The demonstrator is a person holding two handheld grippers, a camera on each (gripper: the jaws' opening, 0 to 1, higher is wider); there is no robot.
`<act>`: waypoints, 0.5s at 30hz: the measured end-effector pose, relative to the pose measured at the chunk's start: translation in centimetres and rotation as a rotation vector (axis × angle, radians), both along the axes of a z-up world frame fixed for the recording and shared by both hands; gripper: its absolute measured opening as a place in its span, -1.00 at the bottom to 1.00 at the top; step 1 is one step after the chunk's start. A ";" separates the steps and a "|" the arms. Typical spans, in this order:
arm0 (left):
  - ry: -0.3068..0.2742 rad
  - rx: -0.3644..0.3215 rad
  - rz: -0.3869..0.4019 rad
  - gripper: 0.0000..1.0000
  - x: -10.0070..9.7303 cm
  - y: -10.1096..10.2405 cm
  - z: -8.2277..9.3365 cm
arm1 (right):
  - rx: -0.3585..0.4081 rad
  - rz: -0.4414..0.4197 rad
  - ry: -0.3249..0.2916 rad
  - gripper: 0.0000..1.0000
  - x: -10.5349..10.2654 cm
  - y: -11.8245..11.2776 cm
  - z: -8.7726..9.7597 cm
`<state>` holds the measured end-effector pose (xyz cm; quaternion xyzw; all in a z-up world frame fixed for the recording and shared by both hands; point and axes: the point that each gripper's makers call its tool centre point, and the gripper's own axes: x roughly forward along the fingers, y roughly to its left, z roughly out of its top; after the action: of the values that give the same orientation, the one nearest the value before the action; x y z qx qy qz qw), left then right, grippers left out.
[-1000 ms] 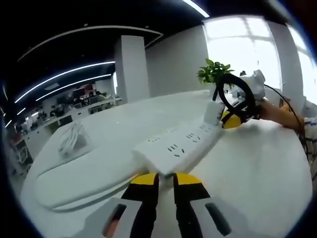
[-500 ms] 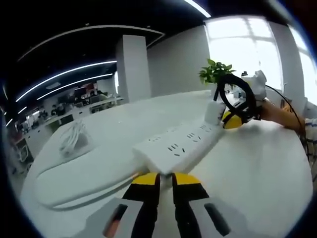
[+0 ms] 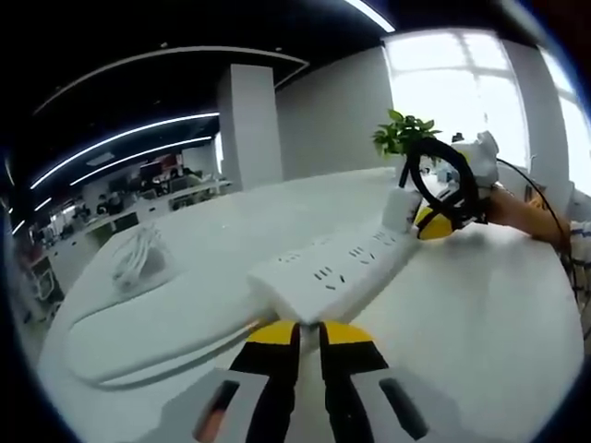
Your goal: Straighten the power strip on the desk, plug the charger into it
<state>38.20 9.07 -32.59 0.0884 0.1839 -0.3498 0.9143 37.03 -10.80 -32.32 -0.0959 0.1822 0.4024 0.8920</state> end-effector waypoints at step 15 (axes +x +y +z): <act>0.002 0.001 0.005 -0.89 0.0 0.2 0.0 | 0.004 -0.002 0.003 -0.89 -0.1 0.0 -0.1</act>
<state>38.18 9.24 -32.62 0.0879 0.1850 -0.3473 0.9151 36.88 -10.82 -32.41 -0.0935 0.1831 0.4022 0.8922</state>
